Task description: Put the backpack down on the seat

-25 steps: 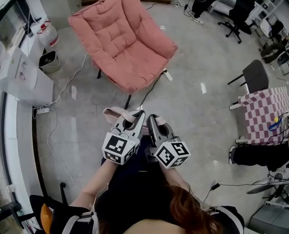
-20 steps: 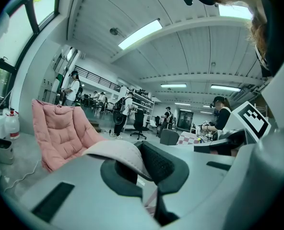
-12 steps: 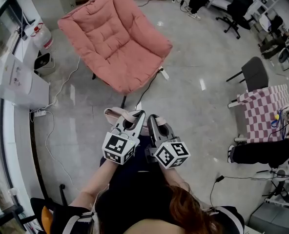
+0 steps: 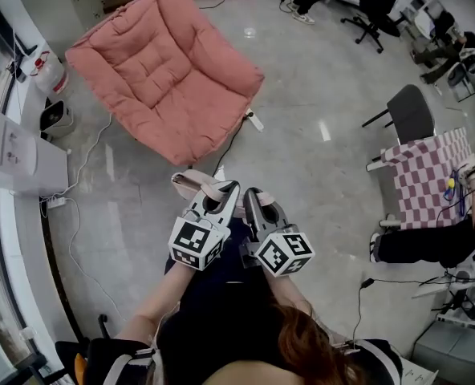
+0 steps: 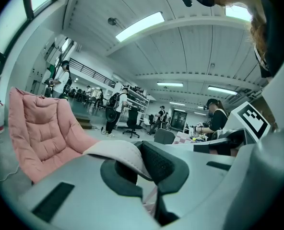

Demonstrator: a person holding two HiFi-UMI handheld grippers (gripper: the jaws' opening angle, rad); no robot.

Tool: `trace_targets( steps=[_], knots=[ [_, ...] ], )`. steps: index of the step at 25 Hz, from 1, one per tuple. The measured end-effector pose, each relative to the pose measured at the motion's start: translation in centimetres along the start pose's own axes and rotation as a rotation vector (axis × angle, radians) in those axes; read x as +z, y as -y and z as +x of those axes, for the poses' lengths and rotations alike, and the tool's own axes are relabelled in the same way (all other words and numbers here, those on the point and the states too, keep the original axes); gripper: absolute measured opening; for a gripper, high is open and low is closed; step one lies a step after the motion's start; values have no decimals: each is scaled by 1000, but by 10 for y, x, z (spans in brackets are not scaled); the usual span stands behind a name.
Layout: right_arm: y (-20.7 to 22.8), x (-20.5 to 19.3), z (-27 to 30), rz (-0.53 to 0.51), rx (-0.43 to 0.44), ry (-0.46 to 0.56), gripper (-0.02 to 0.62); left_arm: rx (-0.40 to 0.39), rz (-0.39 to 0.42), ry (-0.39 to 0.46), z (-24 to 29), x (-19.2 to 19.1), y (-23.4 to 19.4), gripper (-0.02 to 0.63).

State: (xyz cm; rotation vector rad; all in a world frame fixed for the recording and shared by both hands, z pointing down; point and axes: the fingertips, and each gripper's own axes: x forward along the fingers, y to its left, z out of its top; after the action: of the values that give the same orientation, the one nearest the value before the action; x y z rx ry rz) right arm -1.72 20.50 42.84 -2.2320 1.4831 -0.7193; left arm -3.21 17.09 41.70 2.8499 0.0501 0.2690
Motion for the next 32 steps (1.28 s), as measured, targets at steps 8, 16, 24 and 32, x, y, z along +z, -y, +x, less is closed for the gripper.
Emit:
trace_targets(
  steps=[8,16,24,32],
  knots=[
    [57,42,47,7,-10,-28,51,8,-56,13,80,12,-24,18],
    [108,77,94,13,35,-68,51,55,-82,25,151,22,-49,18],
    [139,103,124,-14,92,-86,48,113,-72,60,196,33,-64,18],
    [147,121,130,-28,136,-63,48,139,-58,58,211,42,-63,18]
  ],
)
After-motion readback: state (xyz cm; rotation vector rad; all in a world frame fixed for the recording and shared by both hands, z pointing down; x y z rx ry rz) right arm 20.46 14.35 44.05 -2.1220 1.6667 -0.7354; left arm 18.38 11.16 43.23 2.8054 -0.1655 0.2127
